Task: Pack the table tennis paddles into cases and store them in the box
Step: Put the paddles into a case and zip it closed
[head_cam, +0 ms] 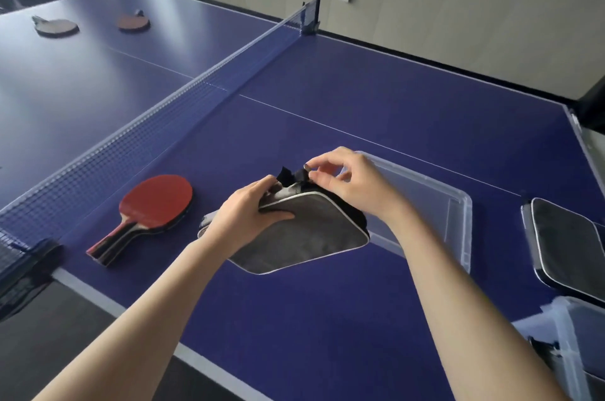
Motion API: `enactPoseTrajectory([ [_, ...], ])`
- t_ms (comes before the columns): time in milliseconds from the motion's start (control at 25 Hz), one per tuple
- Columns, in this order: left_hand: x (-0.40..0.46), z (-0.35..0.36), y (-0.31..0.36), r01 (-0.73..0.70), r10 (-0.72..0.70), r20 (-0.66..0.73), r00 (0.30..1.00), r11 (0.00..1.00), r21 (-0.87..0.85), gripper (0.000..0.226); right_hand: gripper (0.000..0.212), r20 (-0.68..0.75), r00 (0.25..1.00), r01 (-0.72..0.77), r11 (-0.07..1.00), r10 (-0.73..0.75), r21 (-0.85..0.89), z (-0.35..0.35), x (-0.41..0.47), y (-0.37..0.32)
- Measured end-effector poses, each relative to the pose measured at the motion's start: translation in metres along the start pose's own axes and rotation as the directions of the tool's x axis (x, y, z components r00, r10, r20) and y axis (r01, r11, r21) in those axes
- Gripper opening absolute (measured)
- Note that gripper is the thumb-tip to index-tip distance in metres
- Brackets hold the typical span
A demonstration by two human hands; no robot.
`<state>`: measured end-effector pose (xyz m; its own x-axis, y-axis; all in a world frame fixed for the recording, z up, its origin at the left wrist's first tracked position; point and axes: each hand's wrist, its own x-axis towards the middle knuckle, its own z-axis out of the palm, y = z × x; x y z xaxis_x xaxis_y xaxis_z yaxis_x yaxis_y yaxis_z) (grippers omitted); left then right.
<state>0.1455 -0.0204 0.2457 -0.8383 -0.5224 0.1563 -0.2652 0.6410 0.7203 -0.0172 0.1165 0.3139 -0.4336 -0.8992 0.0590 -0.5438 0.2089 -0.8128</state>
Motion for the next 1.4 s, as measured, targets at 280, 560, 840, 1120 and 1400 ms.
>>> enactPoseTrajectory([
  [280,0.036,0.002,-0.024,-0.022,0.020,0.061,0.998,0.999,0.028,0.044,0.004,-0.127,0.989,0.059,0.992,-0.074,-0.115,0.005,0.019,0.004],
  [560,0.068,-0.024,-0.057,0.049,0.018,0.249,0.968,0.964,-0.260,0.037,0.006,-0.245,0.934,0.164,0.922,-0.260,-0.351,0.022,0.039,-0.014],
  [840,0.094,-0.064,-0.082,0.014,0.120,0.266,0.957,0.891,-0.454,0.033,0.005,-0.389,0.881,0.030,0.854,-0.268,-0.520,0.024,0.051,-0.016],
  [1120,0.103,-0.080,-0.108,0.304,-0.117,0.292,0.949,0.580,-0.755,0.025,0.011,-0.577,0.798,-0.166,0.857,-0.174,-0.488,0.035,0.023,0.016],
  [1400,0.104,-0.063,-0.099,0.423,-0.318,0.311,0.896,0.394,-0.816,0.016,0.012,-0.575,0.809,-0.187,0.875,-0.120,-0.446,0.076,0.004,0.033],
])
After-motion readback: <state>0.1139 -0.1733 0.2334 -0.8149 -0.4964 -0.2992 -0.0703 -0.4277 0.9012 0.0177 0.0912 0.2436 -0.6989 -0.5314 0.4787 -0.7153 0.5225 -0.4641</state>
